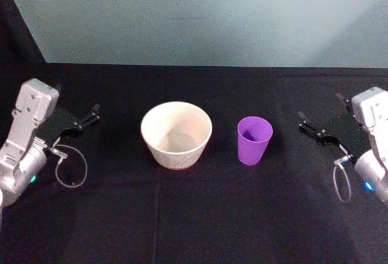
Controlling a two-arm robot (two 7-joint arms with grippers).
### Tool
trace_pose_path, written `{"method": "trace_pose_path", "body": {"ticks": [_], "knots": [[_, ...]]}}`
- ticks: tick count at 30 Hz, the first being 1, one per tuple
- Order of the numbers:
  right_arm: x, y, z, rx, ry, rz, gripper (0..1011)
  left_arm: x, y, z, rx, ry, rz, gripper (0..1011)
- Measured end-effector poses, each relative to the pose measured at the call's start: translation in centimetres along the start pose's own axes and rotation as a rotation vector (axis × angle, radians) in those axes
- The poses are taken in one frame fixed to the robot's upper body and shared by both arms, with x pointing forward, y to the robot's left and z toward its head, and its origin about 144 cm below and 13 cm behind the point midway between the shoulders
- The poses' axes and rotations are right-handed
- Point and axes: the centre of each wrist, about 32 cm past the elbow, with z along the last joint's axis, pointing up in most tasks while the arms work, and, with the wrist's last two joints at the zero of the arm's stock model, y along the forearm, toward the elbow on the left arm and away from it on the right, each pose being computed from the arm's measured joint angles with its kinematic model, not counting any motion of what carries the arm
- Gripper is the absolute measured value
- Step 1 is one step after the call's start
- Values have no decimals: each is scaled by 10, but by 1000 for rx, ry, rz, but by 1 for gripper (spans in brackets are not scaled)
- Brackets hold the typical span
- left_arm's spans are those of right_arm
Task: Pick up the cup and pour the mung beans from the cup into the bowl.
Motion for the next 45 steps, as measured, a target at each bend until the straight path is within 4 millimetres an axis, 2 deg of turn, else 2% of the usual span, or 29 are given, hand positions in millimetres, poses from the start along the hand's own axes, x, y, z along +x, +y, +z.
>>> {"method": "trace_pose_path", "body": {"ticks": [11, 16, 25, 32, 37, 45], "knots": [[0, 0, 0, 0, 0, 0, 1002, 0, 0, 0, 0, 0, 0, 1000], [-4, -7, -5, -6, 0, 13, 1002, 0, 0, 0, 0, 0, 0, 1000], [4, -29, -18, -21, 61, 154, 1002, 0, 0, 0, 0, 0, 0, 1000], [5, -36, -24, -26, 92, 304, 1002, 0, 0, 0, 0, 0, 0, 1000], [1, -34, -26, -15, 101, 368, 1002, 0, 0, 0, 0, 0, 0, 1000], [-8, -17, -24, 24, 110, 390, 1002, 0, 0, 0, 0, 0, 0, 1000]]}}
